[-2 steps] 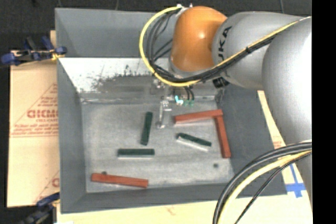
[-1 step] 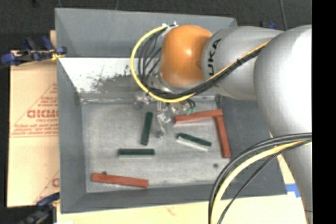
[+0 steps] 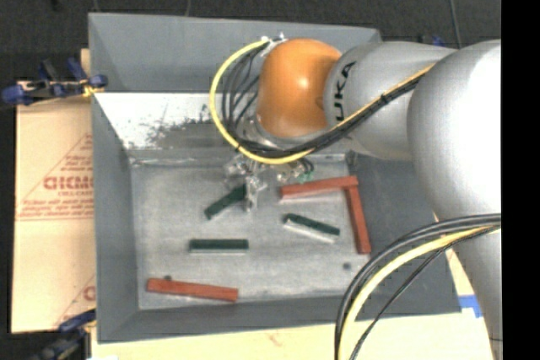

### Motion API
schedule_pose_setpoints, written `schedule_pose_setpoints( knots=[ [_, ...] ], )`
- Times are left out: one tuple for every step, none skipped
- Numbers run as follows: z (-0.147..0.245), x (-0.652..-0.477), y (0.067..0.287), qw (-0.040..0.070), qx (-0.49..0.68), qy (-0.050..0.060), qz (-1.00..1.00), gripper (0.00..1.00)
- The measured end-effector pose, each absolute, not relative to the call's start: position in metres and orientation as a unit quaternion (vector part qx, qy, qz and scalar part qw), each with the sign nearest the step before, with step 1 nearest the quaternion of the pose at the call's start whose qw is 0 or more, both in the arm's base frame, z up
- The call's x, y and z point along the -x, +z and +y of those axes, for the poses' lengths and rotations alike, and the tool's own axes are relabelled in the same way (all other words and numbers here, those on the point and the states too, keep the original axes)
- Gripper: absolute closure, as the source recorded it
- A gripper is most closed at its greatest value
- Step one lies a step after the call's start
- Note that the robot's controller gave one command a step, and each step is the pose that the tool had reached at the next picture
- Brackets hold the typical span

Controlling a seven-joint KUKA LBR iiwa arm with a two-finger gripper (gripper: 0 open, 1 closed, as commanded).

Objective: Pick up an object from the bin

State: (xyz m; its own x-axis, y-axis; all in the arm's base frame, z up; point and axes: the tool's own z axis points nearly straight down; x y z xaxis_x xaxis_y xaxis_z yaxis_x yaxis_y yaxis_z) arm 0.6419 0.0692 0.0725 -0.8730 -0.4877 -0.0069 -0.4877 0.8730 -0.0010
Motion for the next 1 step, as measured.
schedule_pose_setpoints(
  knots=[
    [0.0687,-0.6473,0.2188,0.007,0.310,-0.002,0.951,1.00]
  ],
)
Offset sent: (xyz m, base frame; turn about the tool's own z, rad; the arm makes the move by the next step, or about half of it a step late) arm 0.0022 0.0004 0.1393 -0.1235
